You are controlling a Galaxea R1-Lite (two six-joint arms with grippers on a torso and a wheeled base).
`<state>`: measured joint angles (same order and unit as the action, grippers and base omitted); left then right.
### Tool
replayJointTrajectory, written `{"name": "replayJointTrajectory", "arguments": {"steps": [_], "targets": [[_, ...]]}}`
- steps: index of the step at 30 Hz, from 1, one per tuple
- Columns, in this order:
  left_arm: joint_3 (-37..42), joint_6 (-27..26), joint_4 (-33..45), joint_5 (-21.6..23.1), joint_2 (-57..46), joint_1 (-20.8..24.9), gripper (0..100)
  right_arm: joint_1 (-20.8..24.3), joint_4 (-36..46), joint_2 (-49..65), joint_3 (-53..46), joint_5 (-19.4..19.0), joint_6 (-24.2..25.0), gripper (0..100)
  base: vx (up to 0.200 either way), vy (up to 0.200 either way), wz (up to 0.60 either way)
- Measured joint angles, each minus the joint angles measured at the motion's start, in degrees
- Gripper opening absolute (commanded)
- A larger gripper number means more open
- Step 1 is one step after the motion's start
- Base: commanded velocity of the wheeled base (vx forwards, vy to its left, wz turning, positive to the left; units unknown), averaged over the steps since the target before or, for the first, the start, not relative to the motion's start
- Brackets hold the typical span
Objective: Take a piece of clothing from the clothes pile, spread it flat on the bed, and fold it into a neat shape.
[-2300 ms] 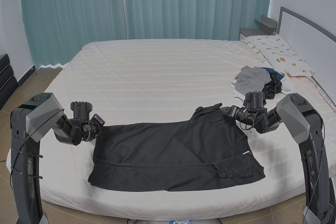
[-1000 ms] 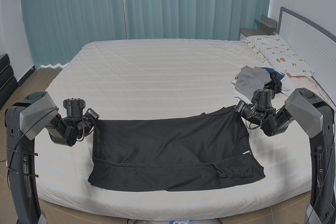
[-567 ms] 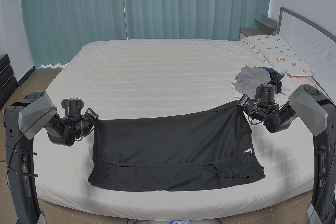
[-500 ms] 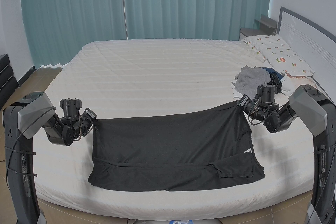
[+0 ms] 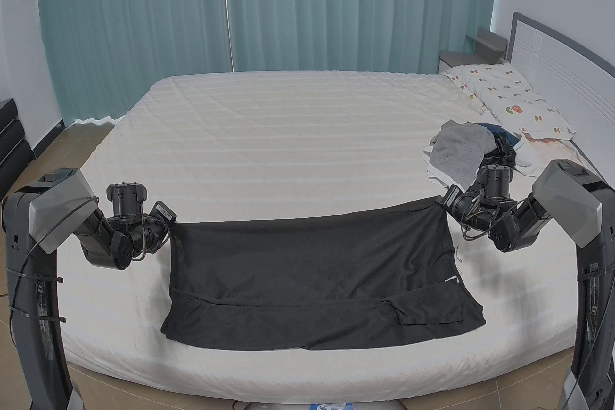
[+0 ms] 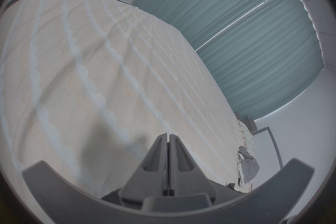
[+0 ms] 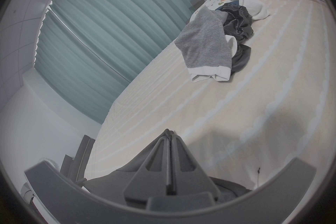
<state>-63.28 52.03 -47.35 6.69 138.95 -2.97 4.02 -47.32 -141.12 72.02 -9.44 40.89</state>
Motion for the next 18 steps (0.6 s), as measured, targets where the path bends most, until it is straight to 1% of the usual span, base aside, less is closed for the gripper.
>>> {"name": "replayJointTrajectory", "arguments": {"steps": [7,9,12,18], "targets": [[3.0,-0.2,0.0,2.5,-2.7,-0.1,0,-0.7,-0.8,2.0,-3.5,-1.4,-0.5,0,0.000,0.000,0.00],[3.9,-0.2,0.1,3.0,-3.6,-0.1,0,-0.9,-2.1,2.6,-4.9,-2.5,-0.8,0,0.000,0.000,0.00],[4.3,-0.7,0.0,3.3,-4.6,-0.4,0,-0.9,-3.2,2.9,-6.1,-3.1,-2.7,0,0.000,0.000,0.00],[4.0,-3.2,0.0,3.9,-5.0,-0.8,0,-0.1,-3.5,0.4,-5.0,-1.8,-6.9,0,0.000,0.000,0.00]]}}
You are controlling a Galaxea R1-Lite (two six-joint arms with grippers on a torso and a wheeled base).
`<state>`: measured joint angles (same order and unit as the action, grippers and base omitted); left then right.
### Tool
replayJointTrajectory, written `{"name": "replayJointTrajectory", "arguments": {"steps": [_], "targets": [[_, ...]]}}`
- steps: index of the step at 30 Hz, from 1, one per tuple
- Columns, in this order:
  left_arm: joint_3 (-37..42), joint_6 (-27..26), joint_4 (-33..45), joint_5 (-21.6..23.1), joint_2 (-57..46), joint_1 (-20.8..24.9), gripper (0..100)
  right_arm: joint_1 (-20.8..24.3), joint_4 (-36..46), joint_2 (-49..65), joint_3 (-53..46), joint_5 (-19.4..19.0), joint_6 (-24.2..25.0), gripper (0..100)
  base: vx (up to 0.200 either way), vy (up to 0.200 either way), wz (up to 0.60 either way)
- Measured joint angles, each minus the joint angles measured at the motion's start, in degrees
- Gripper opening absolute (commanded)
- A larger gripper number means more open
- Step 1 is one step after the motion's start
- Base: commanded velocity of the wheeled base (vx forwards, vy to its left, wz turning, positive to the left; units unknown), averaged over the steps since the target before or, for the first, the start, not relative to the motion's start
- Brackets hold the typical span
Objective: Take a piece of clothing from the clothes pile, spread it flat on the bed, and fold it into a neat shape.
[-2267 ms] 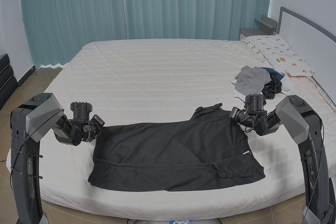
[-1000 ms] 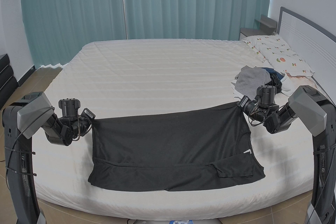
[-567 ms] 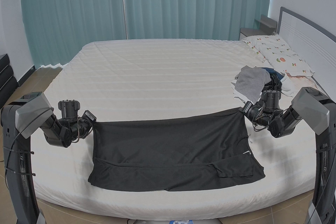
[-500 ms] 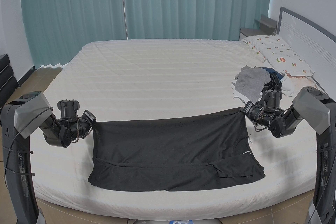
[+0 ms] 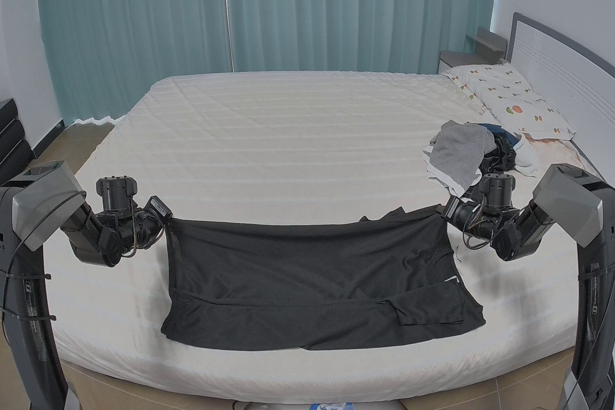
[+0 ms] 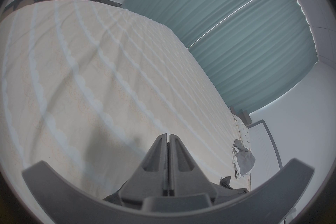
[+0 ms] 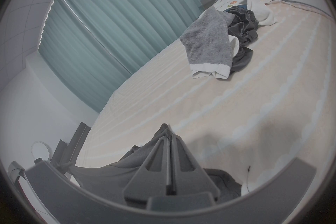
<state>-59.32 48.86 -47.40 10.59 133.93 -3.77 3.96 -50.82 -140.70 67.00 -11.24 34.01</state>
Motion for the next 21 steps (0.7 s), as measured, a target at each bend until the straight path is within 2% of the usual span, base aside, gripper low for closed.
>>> {"name": "replayJointTrajectory", "arguments": {"steps": [8,21], "targets": [[-0.5,-0.4,0.2,0.3,0.2,0.3,0,0.5,0.1,-3.7,5.4,1.6,-0.3,0,0.000,0.000,0.00],[-1.3,-0.1,0.2,0.3,2.6,-0.6,0,-0.9,-2.6,-5.5,4.9,1.2,-0.1,0,0.000,0.000,0.00]]}}
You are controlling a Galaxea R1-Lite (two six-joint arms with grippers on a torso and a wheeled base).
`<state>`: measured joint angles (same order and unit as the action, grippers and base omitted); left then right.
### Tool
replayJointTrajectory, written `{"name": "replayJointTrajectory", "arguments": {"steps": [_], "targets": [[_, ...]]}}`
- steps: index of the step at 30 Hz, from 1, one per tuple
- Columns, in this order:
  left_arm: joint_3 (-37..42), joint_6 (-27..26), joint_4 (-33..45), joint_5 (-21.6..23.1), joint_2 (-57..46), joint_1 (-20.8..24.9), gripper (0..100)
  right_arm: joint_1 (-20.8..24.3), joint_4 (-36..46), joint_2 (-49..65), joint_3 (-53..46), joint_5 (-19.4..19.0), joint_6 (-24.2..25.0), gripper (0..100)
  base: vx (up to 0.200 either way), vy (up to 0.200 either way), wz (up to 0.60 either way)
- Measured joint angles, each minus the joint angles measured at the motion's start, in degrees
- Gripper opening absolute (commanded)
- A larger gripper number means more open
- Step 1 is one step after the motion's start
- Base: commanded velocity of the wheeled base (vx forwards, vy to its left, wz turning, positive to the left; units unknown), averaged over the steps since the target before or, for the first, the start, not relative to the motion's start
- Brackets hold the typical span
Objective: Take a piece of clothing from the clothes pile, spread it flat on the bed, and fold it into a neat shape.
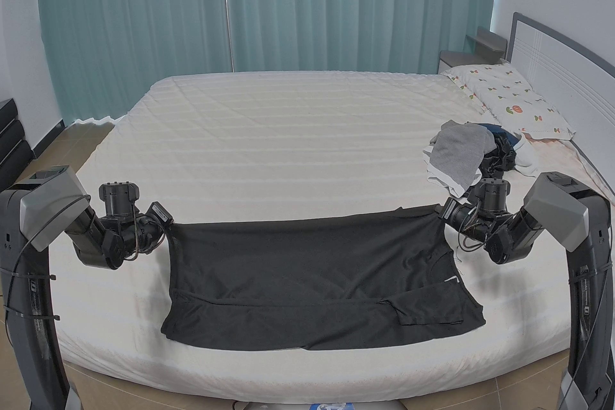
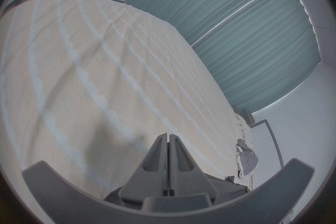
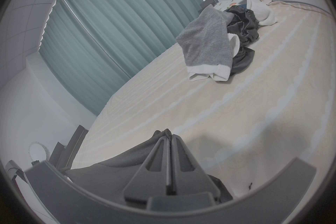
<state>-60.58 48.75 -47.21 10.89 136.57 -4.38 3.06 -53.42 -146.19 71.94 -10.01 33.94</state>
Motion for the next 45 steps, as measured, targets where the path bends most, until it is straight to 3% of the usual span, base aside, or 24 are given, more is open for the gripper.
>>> {"name": "replayJointTrajectory", "arguments": {"steps": [9,30,37,45], "targets": [[2.5,0.0,0.0,0.5,-2.5,-1.9,0,-1.6,-3.9,3.4,-5.7,-4.1,-0.1,0,0.000,0.000,0.00],[3.0,-0.2,0.0,1.6,-4.6,-3.0,0,-1.1,-8.7,4.3,-6.7,-3.8,-0.6,0,0.000,0.000,0.00],[3.7,-0.4,0.4,1.6,-5.4,-2.9,0,-1.5,-8.7,6.0,-10.1,-5.6,-0.8,0,0.000,0.000,0.00],[7.9,-6.1,0.0,3.4,-7.4,-3.0,0,-2.1,-8.7,9.2,-15.5,-8.9,-1.0,0,0.000,0.000,0.00]]}}
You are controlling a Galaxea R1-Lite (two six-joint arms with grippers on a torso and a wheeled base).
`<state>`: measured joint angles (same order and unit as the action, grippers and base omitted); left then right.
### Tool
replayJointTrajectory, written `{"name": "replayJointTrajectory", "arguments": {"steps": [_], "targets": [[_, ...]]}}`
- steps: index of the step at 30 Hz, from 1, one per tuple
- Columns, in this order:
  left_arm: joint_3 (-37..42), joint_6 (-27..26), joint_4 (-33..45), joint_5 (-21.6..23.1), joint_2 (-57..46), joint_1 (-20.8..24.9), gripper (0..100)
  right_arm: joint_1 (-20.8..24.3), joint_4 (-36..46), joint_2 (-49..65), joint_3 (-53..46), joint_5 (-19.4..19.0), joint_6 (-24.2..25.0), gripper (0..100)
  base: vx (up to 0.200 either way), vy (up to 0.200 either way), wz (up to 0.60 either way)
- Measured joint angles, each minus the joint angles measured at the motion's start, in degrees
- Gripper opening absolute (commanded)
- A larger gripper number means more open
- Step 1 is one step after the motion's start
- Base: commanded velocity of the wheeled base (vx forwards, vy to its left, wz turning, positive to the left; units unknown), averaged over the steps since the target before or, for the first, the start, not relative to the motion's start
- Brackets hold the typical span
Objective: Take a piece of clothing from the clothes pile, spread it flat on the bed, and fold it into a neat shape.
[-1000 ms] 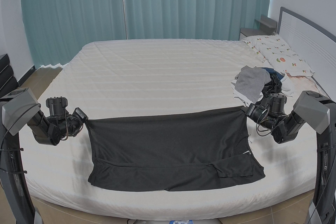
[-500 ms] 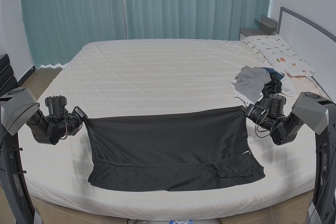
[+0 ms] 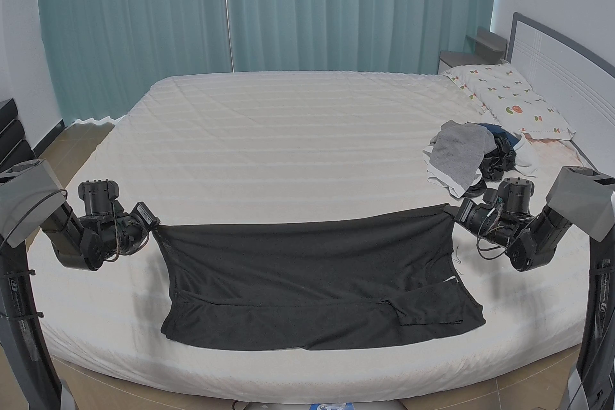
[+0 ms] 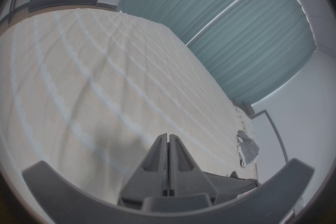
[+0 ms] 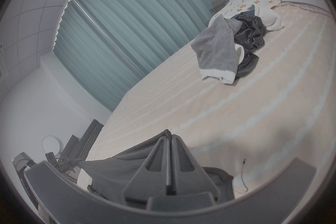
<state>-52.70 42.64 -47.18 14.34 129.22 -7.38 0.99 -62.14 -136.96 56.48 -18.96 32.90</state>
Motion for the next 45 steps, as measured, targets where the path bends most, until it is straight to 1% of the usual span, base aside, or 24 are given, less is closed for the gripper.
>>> {"name": "replayJointTrajectory", "arguments": {"steps": [6,12,16,20,23,29,33,40,43,45], "targets": [[4.1,-4.3,-0.9,0.5,-1.5,0.2,0,-0.8,0.0,1.4,-3.9,-1.2,-3.1,0,0.000,0.000,0.00],[10.0,-8.6,-6.4,0.5,-2.5,0.2,0,-2.0,-0.4,3.0,-9.1,-4.4,-6.1,0,0.000,0.000,0.00],[14.2,-11.8,-9.3,0.5,-2.8,0.3,0,-2.6,-2.4,4.0,-13.4,-5.0,-7.4,0,0.000,0.000,0.00],[18.0,-14.8,-10.6,0.5,-2.6,0.4,0,-2.9,-5.4,4.4,-18.5,-5.3,-8.8,0,0.000,0.000,0.00],[20.2,-16.1,-11.0,0.4,-2.2,0.7,0,-3.0,-8.2,4.4,-22.6,-5.3,-9.3,0,0.000,0.000,0.00],[24.2,-15.8,-13.0,0.0,-0.8,2.1,0,-2.8,-12.2,4.0,-29.4,-5.3,-9.2,0,0.000,0.000,0.00],[26.0,-15.3,-14.8,-0.4,0.3,2.7,0,-3.1,-13.8,3.5,-32.1,-5.2,-9.1,0,0.000,0.000,0.00],[28.3,-15.3,-15.9,-1.1,0.9,2.9,0,-3.5,-14.1,3.1,-32.9,-5.2,-9.0,0,0.000,0.000,0.00],[28.0,-14.5,-17.3,-2.7,1.0,3.0,0,-3.5,-14.1,3.1,-31.9,-4.8,-9.0,0,0.000,0.000,0.00],[26.3,-13.4,-17.7,-4.2,1.0,3.0,0,-3.5,-14.0,3.1,-30.4,-4.2,-9.0,0,0.000,0.000,0.00]]}}
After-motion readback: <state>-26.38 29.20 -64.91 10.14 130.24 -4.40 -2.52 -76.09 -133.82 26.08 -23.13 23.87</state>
